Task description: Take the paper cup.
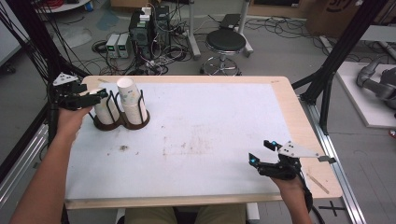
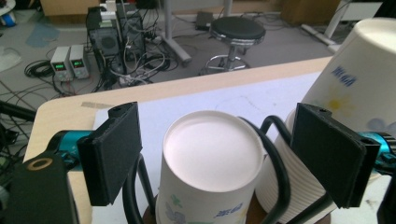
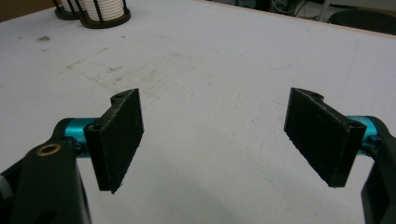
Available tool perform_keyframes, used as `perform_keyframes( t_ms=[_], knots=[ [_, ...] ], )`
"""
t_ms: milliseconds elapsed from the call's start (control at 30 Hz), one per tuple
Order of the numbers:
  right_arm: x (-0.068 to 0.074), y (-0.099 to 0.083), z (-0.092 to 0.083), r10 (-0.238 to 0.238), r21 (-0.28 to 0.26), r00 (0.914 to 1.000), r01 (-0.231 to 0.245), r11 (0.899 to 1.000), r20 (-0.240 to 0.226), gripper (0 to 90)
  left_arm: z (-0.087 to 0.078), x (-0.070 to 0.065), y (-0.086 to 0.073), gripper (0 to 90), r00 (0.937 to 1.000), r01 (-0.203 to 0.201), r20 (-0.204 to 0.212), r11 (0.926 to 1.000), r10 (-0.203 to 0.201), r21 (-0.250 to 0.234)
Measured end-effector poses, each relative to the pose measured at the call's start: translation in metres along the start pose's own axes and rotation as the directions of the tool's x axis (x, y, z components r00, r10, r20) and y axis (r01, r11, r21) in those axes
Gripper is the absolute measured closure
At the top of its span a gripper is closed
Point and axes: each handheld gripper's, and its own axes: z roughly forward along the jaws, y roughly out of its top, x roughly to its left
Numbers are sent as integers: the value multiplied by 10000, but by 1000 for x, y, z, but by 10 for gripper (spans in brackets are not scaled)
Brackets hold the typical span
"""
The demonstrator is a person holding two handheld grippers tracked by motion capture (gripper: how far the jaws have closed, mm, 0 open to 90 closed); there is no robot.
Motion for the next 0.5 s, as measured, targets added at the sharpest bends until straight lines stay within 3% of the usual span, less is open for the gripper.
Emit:
perform_keyframes(
  t_ms=[233, 500],
  knots=[
    [0, -2, -3, 4, 16, 10000, -5, 10000, 50, 204, 9, 1, -4, 180, 9995, 38, -317, 9993, -26, 363],
    [-1, -3, -5, 38, 35, 10000, -39, 10000, 73, 204, 14, 3, -6, 230, 9994, -34, -343, 9979, 56, 644]
  ],
)
